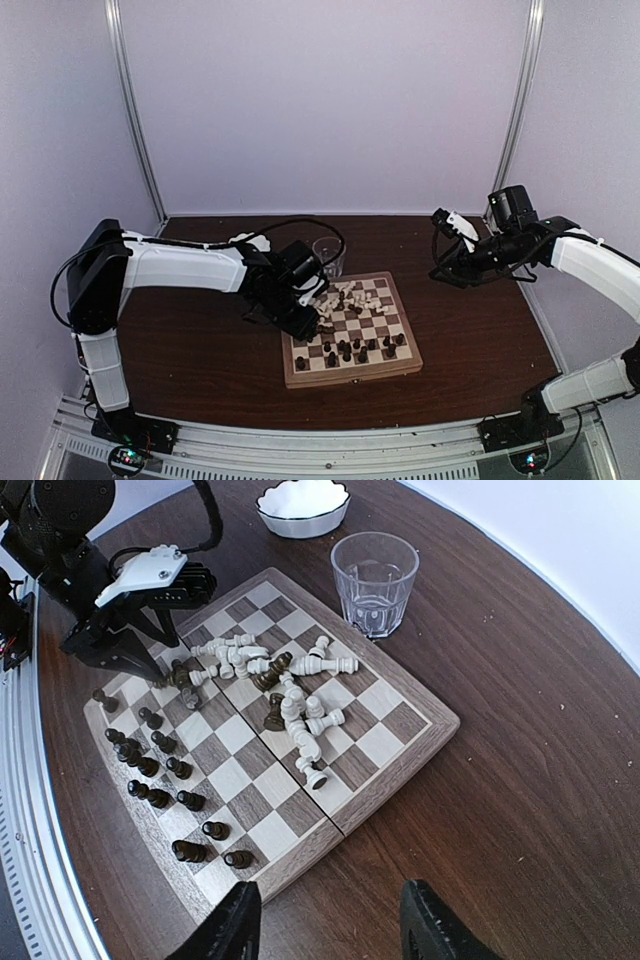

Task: Set up the chess pieces on the board
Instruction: Pick up the pawn from the chessboard.

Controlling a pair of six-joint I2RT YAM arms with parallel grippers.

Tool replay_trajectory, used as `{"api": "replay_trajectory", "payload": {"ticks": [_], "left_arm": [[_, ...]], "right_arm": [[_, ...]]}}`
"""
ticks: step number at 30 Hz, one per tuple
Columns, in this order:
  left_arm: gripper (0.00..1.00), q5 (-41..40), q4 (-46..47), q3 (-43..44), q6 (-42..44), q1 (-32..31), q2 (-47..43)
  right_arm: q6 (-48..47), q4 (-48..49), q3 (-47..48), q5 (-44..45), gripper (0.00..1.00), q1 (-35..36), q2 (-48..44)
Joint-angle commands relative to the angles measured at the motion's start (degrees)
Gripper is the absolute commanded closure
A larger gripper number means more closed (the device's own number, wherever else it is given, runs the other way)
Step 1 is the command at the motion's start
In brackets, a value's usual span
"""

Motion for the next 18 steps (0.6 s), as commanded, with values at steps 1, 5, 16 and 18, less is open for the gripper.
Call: {"api": "replay_trajectory", "payload": {"ticks": [1,5,16,18], "left_arm": [[0.54,-0.6,0.1,1.6,-0.2,-0.3,0.6],[0.54,-0.6,0.3,1.5,-0.3,-0.3,0.9],[0.54,-0.7,0.6,1.6,0.0,-0.3,1.2],[0.53,-0.7,0.8,1.8,0.1,-0.3,1.4]], "right_arm": [[-0.3,0.3,-0.6,-0.9,0.50,-0.2,-0.3],[-0.5,0.5,-0.7,-0.9,0.50,-0.1,-0.3],[-1.0,0.3,-0.7,-0.2,0.50,-0.2,-0.1],[-1.0,0.4,-0.8,-0.2,0.50,-0.1,-0.1]]}}
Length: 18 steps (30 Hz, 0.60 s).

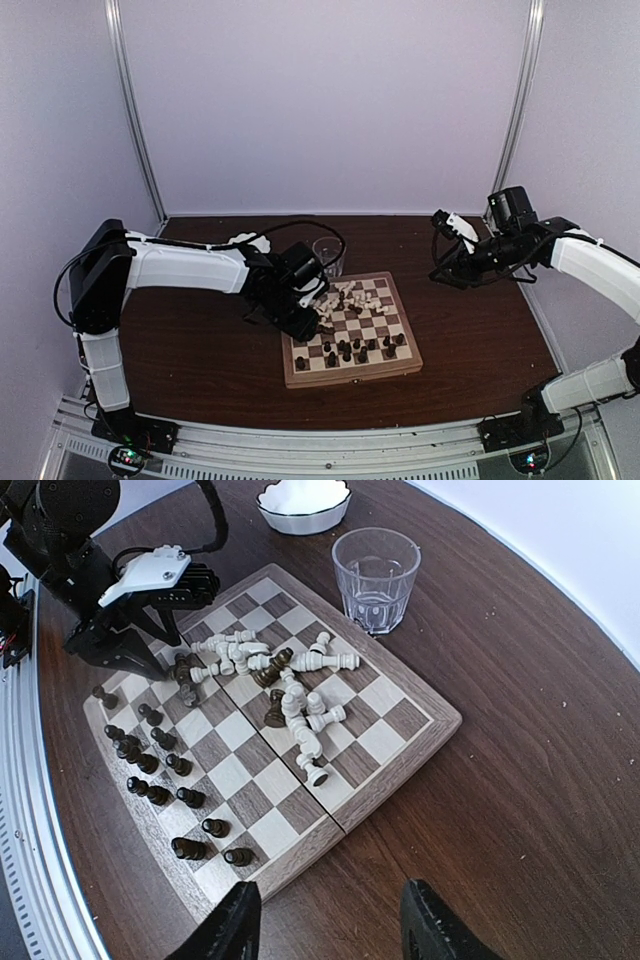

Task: Set up the chess pieces on the board
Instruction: Pick up the pawn from the chessboard.

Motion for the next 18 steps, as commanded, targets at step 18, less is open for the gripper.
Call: {"api": "replay_trajectory", "payload": {"ticks": [18], "left_arm": [[0.61,2.1,0.6,1.7,0.4,-1.2,1.7]], "right_arm": [[-1.1,0.4,-0.6,0.1,0.50,-0.2,0.1]]}}
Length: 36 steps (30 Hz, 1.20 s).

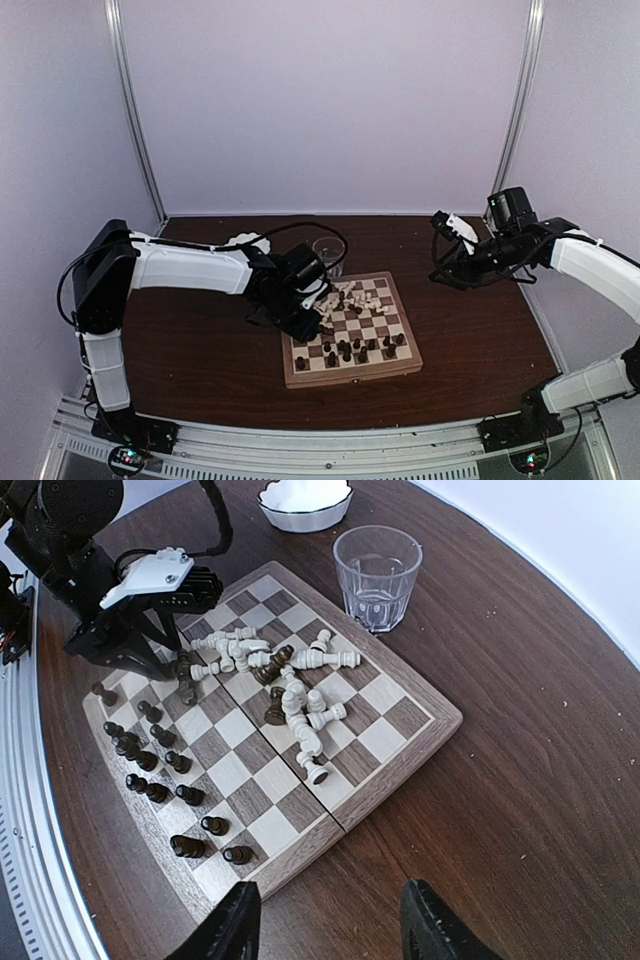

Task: Set up the chess pieces on the board
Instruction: Pick up the pawn from the chessboard.

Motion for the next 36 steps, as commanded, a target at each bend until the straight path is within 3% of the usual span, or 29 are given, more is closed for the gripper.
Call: {"api": "replay_trajectory", "payload": {"ticks": [1,8,14,19,36], "left_arm": [[0.61,0.8,0.5,0.7,0.3,-1.0,0.7],[0.67,0.6,0.4,-0.5,0.1,-1.2,0.7],[0.83,0.6,-0.9,-0.3,0.5,-1.2,-0.1],[0.89,-0.3,-1.6,-0.6,1.1,-1.2,-2.3],[0.95,-1.2,0.2,2.7,4.6,-1.2,-9.7]], "right_arm": [[-0.7,0.4,-0.4,0.2,0.50,-0.2,0.1],[-0.8,0.3,-0.4,0.2,0.50,-0.2,0.1],[-1.0,0.4,-0.5,0.4,0.50,-0.2,-0.1],[-1.1,0.4,-0.5,0.4,0.50,-0.2,-0.1],[-1.3,-0.3,-0.1,-2.3,0.50,-0.2,-0.6]]}}
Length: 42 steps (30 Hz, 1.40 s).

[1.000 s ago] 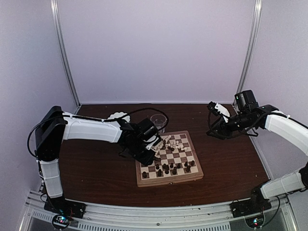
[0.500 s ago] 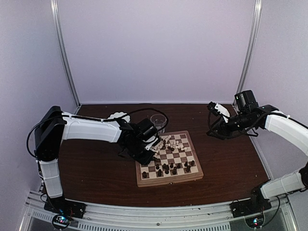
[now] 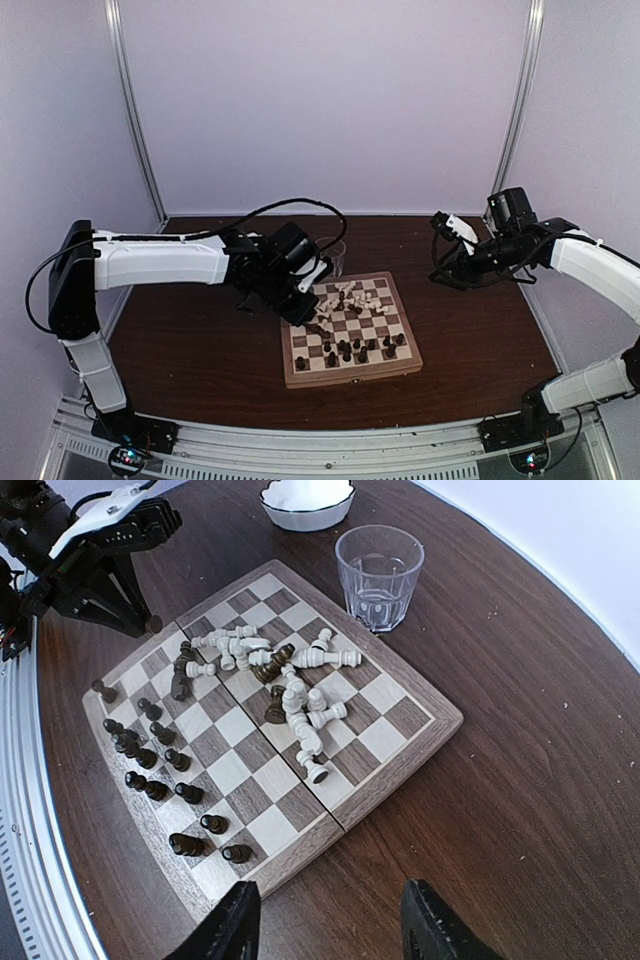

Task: Set up the chess pieces on the board
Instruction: Pass from the left arm to the right

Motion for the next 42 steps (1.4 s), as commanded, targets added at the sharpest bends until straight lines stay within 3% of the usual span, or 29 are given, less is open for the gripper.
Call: {"api": "replay_trajectory", "payload": {"ticks": [1,7,12,17,27,42], "left_arm": [[0.95,2.7,2.9,1.9,1.3,-0.2,-2.2],[0.95,11.7,7.6,3.7,2.0,-0.1,-4.3],[0.94,22.0,8.1,8.1,2.0,-0.1,-4.7],[0.94,30.7,5.0,13.4,0.0,0.4,-3.1],[0.94,40.0,4.8,16.7,-4.3,0.5,-1.7],[0.94,45.3,4.0,16.8,-6.3,0.4,-1.1]], "right_arm": [[-0.5,-0.6,0.3,-3.4,0.49,-0.1,-0.7],[-0.7,-5.6,6.6,-12.5,0.49,1.5,1.5],[-10.8,-16.1,14.2,-14.9,0.49,6.9,4.2],[-20.5,-24.7,21.1,-5.0,0.49,15.0,5.9],[-25.3,-24.1,25.4,13.8,0.49,25.8,7.0],[-27.8,-25.8,30.6,24.7,0.49,36.3,10.1]]}}
